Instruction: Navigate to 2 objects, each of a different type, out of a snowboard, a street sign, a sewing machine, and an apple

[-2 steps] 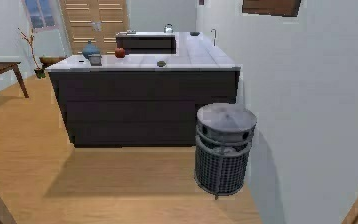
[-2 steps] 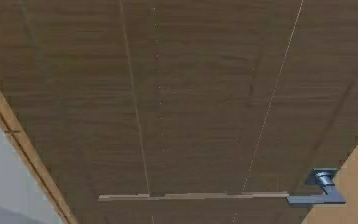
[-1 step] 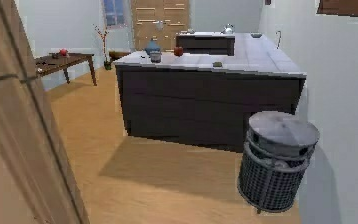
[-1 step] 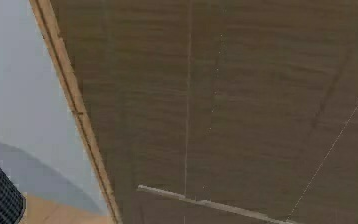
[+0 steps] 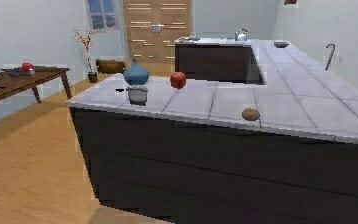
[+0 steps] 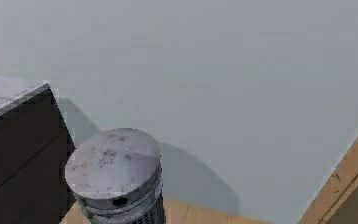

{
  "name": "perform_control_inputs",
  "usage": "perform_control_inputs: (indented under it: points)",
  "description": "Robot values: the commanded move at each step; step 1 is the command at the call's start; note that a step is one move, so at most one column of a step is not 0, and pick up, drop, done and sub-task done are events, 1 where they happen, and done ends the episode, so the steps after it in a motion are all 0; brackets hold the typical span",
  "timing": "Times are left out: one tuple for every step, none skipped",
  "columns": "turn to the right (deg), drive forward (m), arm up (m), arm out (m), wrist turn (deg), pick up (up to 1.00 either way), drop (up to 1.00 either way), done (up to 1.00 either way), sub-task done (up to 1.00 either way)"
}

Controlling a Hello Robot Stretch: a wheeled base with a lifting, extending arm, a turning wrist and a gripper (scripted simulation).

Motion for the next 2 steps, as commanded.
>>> perform_control_inputs:
  points:
    - [0.0, 0.50, 0.00, 0.00, 0.0, 0.00, 0.00, 0.00, 0.00]
    - [0.0, 0.00, 0.00, 0.00, 0.0, 0.00, 0.00, 1.00, 0.00]
